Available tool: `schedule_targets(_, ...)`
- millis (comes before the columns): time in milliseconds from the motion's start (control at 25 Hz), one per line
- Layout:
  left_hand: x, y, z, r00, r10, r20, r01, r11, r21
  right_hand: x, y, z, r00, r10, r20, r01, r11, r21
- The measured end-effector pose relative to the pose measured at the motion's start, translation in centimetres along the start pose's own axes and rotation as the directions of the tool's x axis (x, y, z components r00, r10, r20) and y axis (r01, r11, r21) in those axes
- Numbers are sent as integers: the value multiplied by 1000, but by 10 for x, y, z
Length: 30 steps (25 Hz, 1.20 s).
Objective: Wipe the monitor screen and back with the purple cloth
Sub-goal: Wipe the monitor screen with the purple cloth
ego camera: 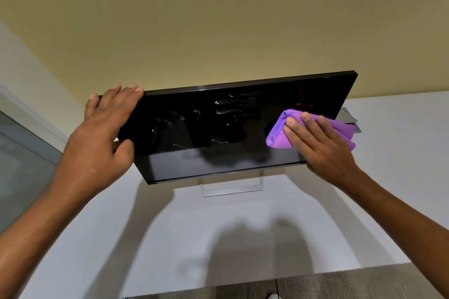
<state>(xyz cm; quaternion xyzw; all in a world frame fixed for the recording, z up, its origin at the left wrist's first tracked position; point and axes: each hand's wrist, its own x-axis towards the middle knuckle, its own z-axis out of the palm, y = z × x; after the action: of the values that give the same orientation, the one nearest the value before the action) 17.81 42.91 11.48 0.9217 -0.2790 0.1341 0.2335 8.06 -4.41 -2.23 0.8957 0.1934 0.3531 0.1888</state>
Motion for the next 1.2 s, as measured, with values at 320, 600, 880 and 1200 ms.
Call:
schedule_targets(320, -1, -4, -2, 1000, -23, -7, 22, 997, -78, 75, 3, -8, 963, 196, -187, -179, 979, 101)
schedule_targets(600, 1, -3, 0, 999, -43, -23, 40, 990, -134, 127, -42, -6, 965, 132, -226, -105, 987, 125)
schedule_targets(880, 0, -1, 1, 998, -47, -33, 41, 986, -160, 150, -80, -7, 972, 51, -229, -14, 988, 157)
schedule_targets(1200, 0, -1, 0, 999, -35, -31, 29, 987, -158, 110, -92, 7, 962, -247, -117, 262, 956, 132)
